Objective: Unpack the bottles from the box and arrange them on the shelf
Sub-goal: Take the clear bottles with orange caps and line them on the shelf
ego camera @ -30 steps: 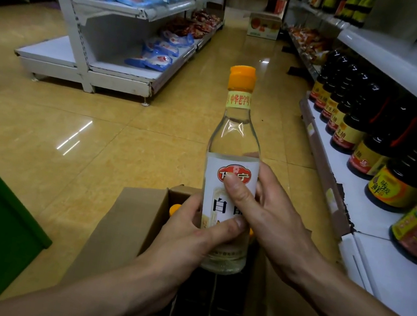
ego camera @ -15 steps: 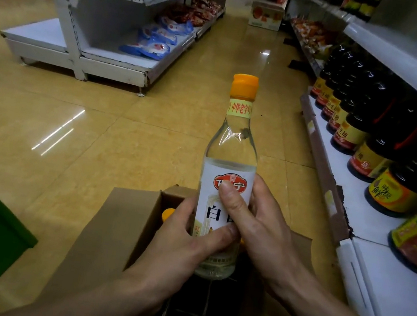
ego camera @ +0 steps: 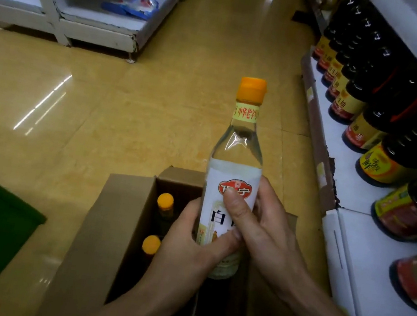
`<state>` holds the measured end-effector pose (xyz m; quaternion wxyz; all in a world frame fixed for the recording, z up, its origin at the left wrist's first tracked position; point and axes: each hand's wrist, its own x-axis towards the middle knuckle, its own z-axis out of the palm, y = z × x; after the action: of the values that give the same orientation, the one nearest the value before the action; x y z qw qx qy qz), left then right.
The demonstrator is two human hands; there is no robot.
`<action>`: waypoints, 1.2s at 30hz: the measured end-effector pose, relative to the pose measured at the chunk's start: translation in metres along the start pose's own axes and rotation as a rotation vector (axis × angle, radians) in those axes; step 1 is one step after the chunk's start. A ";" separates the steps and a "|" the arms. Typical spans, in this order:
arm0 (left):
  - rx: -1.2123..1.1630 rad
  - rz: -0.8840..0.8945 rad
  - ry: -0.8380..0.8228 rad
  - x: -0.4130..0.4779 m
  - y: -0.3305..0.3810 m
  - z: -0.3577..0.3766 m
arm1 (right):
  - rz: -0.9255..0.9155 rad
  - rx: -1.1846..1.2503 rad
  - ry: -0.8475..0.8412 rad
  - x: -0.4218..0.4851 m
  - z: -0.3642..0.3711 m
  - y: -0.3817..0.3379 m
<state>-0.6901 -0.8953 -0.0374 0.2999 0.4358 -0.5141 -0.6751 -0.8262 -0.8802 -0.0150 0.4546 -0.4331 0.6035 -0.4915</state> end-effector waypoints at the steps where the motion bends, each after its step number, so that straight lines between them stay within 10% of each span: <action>1: 0.006 -0.012 0.008 -0.006 0.006 0.001 | 0.013 -0.006 -0.013 -0.003 -0.001 -0.009; 19: 0.030 -0.284 0.047 -0.106 0.073 0.002 | 0.286 0.060 -0.088 -0.081 0.005 -0.101; 36: 0.046 -0.396 0.019 -0.187 0.309 0.032 | 0.378 0.080 -0.125 -0.120 -0.037 -0.330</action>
<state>-0.6502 -0.8120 0.3135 0.1560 0.5414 -0.4309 -0.7049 -0.8120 -0.8029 0.3293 0.5922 -0.3233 0.6245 -0.3933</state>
